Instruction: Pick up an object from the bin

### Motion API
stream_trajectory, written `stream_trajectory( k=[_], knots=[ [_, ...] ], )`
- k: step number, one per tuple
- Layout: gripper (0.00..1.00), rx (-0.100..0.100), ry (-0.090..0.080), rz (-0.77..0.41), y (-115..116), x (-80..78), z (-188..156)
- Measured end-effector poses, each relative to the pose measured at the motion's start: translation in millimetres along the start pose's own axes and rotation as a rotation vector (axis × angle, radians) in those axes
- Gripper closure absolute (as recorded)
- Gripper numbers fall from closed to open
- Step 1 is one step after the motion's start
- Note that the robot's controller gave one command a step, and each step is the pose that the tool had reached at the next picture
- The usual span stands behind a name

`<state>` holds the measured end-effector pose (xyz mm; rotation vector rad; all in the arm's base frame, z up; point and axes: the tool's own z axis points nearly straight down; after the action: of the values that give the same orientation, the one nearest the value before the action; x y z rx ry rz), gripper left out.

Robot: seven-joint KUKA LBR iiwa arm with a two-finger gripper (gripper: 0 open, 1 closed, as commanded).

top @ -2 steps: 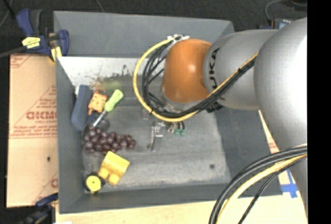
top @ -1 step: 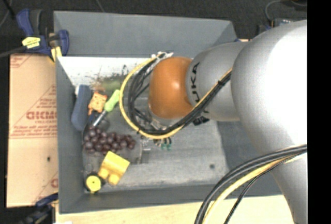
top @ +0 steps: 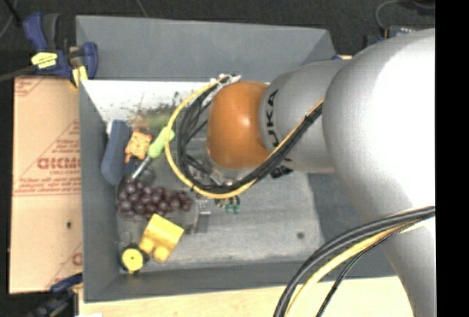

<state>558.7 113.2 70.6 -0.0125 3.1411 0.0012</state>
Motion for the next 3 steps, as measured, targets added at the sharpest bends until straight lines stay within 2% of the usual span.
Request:
stream_trajectory(
  k=[1, 2, 3],
  knots=[
    [0.00, -0.002, -0.009, 0.128, 18, -22.1, -11],
    [0.00, -0.001, -0.006, 0.357, 26, -30.6, -22],
    [0.00, -0.001, -0.010, 0.253, 33, -30.1, -19]
  ],
)
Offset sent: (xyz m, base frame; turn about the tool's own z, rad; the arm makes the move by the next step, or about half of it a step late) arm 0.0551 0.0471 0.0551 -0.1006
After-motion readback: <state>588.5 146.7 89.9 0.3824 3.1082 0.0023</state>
